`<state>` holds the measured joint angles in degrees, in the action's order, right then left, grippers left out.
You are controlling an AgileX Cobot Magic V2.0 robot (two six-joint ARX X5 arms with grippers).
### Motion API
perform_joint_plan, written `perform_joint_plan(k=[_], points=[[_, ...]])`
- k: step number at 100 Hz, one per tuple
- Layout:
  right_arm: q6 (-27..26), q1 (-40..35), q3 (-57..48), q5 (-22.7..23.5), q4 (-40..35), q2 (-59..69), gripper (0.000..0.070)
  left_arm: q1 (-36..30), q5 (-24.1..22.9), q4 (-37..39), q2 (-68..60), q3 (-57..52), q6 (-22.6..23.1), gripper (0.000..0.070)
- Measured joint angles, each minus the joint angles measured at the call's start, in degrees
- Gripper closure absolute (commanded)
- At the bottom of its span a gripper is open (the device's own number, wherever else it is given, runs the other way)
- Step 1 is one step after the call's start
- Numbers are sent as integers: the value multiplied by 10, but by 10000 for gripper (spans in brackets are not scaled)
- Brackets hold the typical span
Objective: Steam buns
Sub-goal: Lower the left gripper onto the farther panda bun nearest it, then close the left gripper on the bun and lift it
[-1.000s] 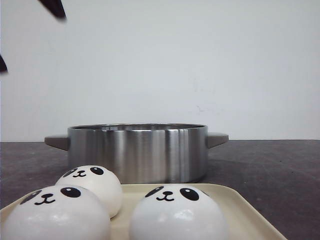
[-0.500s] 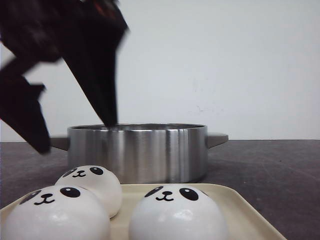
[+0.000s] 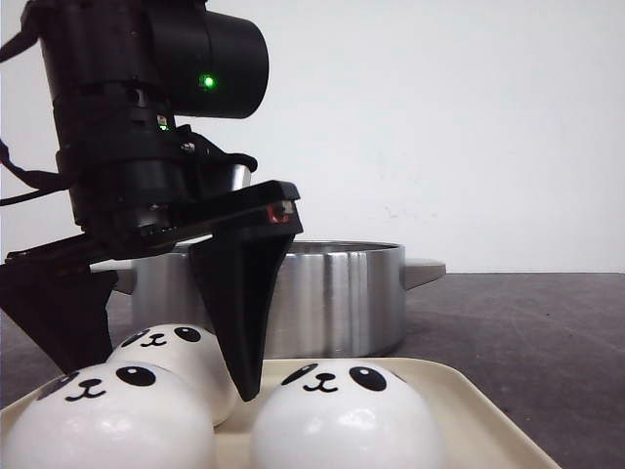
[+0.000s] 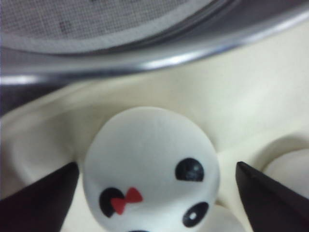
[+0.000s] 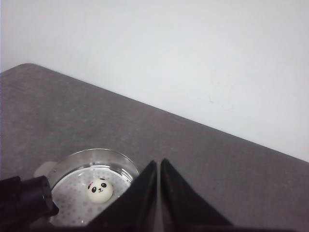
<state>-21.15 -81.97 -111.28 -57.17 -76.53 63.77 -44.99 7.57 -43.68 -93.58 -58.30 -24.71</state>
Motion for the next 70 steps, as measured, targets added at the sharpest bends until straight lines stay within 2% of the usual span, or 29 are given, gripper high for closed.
perform_joint_plan(k=[20, 46, 58, 70], points=[[-26, -2, 0, -14, -6, 0, 694, 1, -16, 9, -1, 0, -2, 700], [-43, -2, 0, -15, -7, 0, 693, -3, -16, 8, 17, 0, -3, 700], [-43, -2, 0, -23, -7, 0, 693, -21, -6, 0, 87, -8, 3, 700], [-44, -2, 0, -28, -7, 0, 693, -35, -9, -5, 161, -60, 15, 700]])
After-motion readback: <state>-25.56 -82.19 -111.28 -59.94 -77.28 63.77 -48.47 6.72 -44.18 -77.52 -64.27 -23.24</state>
